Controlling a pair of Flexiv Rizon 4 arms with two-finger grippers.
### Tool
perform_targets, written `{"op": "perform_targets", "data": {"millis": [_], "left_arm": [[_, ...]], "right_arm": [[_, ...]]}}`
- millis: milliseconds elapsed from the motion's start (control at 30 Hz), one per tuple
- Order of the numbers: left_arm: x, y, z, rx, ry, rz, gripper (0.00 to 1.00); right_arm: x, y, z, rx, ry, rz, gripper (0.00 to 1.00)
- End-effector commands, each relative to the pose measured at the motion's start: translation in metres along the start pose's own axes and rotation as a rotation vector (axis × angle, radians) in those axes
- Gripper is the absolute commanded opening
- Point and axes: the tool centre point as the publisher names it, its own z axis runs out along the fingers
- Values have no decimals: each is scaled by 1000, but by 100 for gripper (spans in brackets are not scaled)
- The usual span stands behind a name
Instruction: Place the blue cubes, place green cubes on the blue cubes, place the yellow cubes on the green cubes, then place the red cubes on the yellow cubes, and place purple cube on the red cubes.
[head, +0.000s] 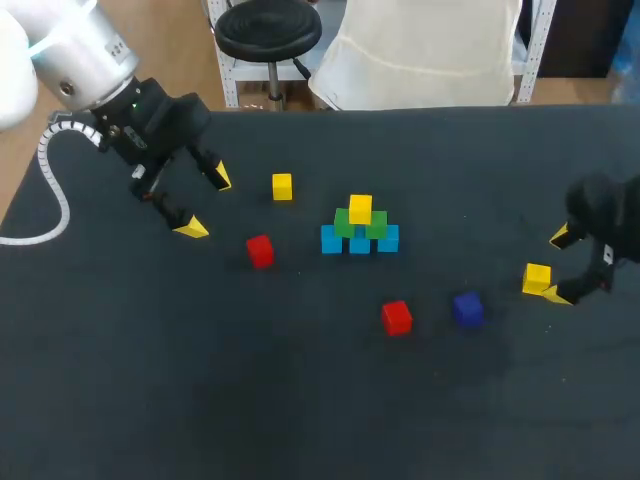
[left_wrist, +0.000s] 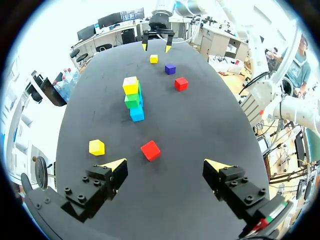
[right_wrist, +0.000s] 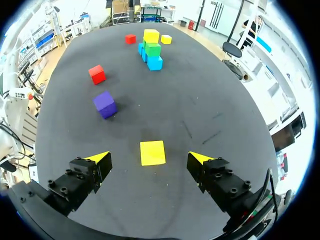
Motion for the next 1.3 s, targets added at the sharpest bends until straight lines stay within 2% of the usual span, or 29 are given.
{"op": "perform_targets", "data": {"millis": [33,300,800,833,900,1033,1067,1100,1233,1300], "left_arm": [[1,0,0,0,-1,3,100],[1,0,0,0,-1,3,100],[1,0,0,0,-1,3,100],[1,0,0,0,-1,3,100],[1,0,0,0,-1,3,100],[1,0,0,0,-1,3,100],[1,0,0,0,-1,3,100],[1,0,0,0,-1,3,100],[1,0,0,0,-1,3,100],[1,0,0,0,-1,3,100]], "right_arm": [[3,-7,5,-79,-41,-7,100],[6,-4,16,-122,-52,-21,100],[9,-2,22,-142,-54,-18,100],[9,-2,22,-142,-55,-19,98],[9,-2,23,-140,-59,-18,82],[8,-2,25,-142,-61,-20,68],[8,-2,25,-142,-62,-21,54],[8,-2,26,-142,-62,-21,50],[7,-2,28,-143,-64,-24,48],[7,-3,29,-145,-65,-24,44]]}}
